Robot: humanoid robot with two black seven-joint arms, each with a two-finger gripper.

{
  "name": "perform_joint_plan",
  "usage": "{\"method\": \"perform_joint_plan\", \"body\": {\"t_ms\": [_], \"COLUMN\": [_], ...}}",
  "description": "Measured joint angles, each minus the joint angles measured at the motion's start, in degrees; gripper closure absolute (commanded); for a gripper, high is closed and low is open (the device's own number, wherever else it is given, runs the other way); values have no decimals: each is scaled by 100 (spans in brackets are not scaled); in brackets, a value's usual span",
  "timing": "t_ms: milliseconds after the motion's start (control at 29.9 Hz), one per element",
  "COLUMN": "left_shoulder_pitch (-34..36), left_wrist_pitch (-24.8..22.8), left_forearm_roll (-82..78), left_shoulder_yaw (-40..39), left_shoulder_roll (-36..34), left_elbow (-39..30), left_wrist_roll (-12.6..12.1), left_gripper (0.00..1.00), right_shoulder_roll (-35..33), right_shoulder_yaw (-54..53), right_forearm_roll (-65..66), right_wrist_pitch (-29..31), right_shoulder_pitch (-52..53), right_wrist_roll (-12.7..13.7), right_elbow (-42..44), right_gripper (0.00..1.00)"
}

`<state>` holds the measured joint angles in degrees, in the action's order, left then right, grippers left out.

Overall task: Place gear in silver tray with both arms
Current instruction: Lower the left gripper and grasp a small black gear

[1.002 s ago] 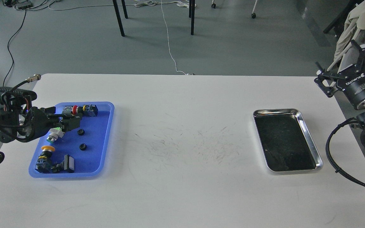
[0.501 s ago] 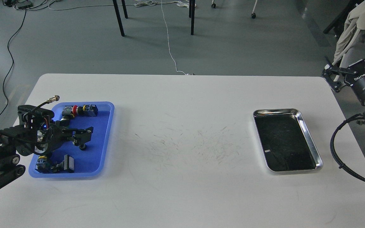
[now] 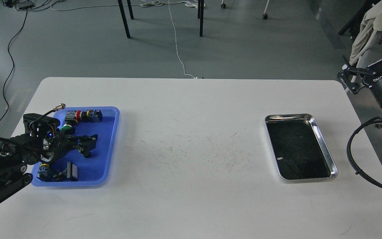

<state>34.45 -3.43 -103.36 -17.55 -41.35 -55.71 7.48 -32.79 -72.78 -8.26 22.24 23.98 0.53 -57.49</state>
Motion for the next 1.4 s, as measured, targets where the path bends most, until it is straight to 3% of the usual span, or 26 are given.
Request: {"method": "perform_joint_plan", "body": {"t_ms": [368,702,902,1036,1403], "left_shoulder_pitch": [-131,-140,-144,-148,-85], "left_wrist_pitch": [1,2,-3,-7,-39], "left_forearm_roll": [-74,-78,-80,-79,-50], "left_shoulder_yaw": [5,-1,2,4,-4], "left_shoulder_roll": [-6,2,1,1,-81], "left_elbow": [37,44,97,99,47], "left_wrist_roll": [18,6,0,1,33], "left_gripper": [35,50,74,81,86], "right_shoulder_roll": [1,9,9,9,1], "right_shoulder_yaw": [0,5,9,8,6], "right_forearm_roll": [0,0,0,0,0], "right_wrist_pitch": [-1,-1,-1,-1,-1], "right_shoulder_pitch": [1,15,19,19,27], "right_wrist_roll": [0,0,0,0,2], "right_elbow": [-3,1,1,1,1], "right_gripper": [1,1,1,1,1]}}
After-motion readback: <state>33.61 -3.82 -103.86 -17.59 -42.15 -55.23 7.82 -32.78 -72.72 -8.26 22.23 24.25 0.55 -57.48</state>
